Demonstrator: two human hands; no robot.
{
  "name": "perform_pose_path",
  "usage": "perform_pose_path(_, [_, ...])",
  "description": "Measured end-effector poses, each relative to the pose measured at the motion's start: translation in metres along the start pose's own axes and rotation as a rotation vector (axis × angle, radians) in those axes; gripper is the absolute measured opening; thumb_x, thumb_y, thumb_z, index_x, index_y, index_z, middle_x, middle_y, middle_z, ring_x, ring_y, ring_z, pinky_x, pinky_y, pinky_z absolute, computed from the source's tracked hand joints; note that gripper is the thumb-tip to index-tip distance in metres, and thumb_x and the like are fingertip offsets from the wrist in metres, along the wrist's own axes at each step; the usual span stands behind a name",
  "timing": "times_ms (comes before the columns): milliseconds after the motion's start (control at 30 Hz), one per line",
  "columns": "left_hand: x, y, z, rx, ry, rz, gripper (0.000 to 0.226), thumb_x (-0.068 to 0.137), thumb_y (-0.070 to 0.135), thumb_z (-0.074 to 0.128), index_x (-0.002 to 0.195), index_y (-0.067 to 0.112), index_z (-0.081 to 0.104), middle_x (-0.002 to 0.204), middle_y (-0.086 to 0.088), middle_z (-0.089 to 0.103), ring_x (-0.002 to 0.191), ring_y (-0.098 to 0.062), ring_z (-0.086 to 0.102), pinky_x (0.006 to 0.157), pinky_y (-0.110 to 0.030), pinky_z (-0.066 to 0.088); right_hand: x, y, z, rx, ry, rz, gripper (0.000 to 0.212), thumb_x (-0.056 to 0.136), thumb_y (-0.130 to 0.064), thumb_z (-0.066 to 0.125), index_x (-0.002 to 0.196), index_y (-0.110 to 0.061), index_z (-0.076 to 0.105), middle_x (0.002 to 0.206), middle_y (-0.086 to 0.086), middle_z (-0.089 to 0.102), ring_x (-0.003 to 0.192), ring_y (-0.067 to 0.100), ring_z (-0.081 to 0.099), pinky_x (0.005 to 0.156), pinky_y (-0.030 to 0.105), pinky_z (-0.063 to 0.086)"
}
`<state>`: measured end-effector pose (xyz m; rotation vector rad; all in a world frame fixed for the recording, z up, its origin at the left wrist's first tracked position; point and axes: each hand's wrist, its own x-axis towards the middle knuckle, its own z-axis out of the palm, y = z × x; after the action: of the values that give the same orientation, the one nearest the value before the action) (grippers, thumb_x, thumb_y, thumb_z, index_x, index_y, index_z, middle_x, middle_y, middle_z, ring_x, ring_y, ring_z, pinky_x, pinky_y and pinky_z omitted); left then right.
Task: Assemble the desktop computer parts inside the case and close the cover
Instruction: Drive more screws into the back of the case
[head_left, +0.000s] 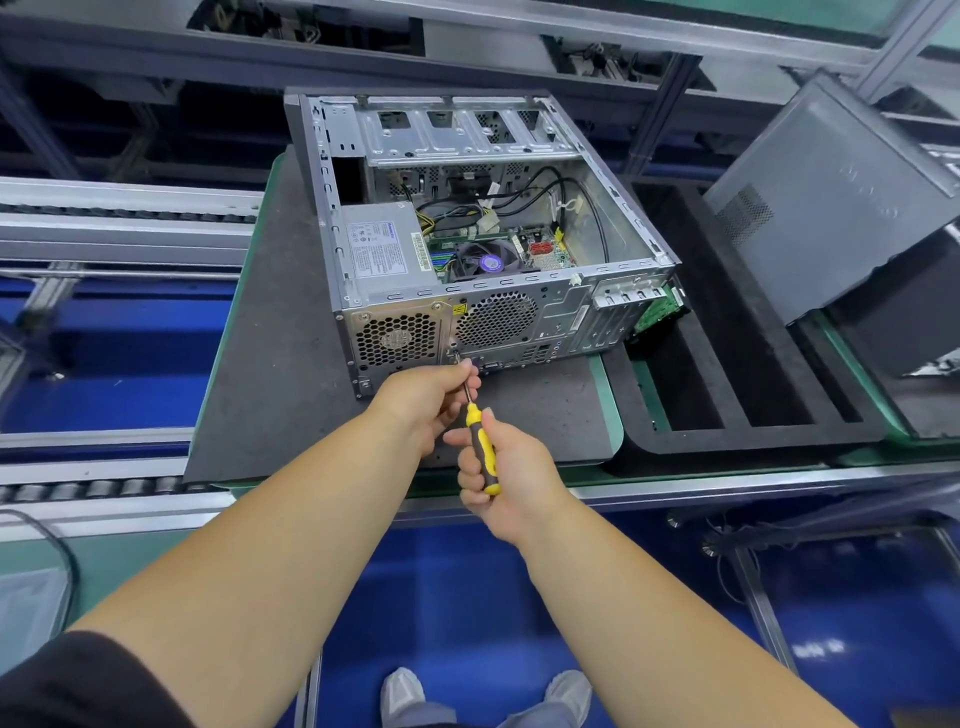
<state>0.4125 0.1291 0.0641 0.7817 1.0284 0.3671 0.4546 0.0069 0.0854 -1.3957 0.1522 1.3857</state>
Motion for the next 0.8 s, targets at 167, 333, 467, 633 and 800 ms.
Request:
perform_pose_path(167, [0.003,-0.001,0.002,0.008,0.019,0.007,0.015,0.091,0.019,0.067,0.080,0.009,0.070,0.066,0.002,0.071,0.048,-0.001,0.058,0.042,-0.011,0.043,0.002,0.005,-0.002,-0.920,0.391,-0.475,0.030,0.096,-0.045,0.056,0.081,-0.019,0.050,0.068,-0.005,0.053,0.059,0.014,0.049,0.054,0.030,0.037])
perform_pose_path(333, [0.004,0.000,0.001,0.044,0.061,0.007,0.019,0.085,0.022,0.074,0.068,0.014,0.068,0.059,0.005,0.068,0.044,-0.002,0.052,0.039,-0.013,0.038,0.006,0.014,0.008,-0.125,0.115,-0.257,0.034,0.102,-0.031,0.052,0.074,-0.011,0.057,0.051,-0.003,0.041,0.042,0.010,0.032,0.041,0.022,0.023])
perform_pose_path(467, [0.006,0.003,-0.001,0.114,0.078,-0.067,0.032,0.080,0.032,0.078,0.055,0.018,0.064,0.047,0.007,0.057,0.036,-0.004,0.040,0.035,-0.016,0.029,0.004,0.016,0.008,0.346,-0.187,0.007,0.039,0.103,-0.037,0.046,0.084,-0.007,0.062,0.049,0.000,0.038,0.037,0.008,0.029,0.036,0.019,0.020])
perform_pose_path(633, [0.010,-0.001,0.002,0.052,0.087,-0.045,0.030,0.079,0.025,0.079,0.054,0.016,0.065,0.057,0.001,0.061,0.047,-0.008,0.045,0.048,-0.021,0.035,0.007,0.008,0.007,-0.259,0.142,-0.165,0.037,0.094,-0.048,0.059,0.083,-0.012,0.062,0.057,0.001,0.049,0.045,0.011,0.042,0.043,0.023,0.032])
perform_pose_path(800, [0.006,-0.003,0.004,-0.002,0.053,-0.003,0.018,0.083,0.024,0.076,0.071,0.013,0.067,0.062,0.003,0.067,0.050,-0.004,0.053,0.043,-0.014,0.039,0.014,0.010,0.001,-0.637,0.368,-0.447,0.043,0.096,-0.042,0.055,0.072,-0.006,0.055,0.060,0.003,0.051,0.058,0.021,0.045,0.059,0.034,0.039])
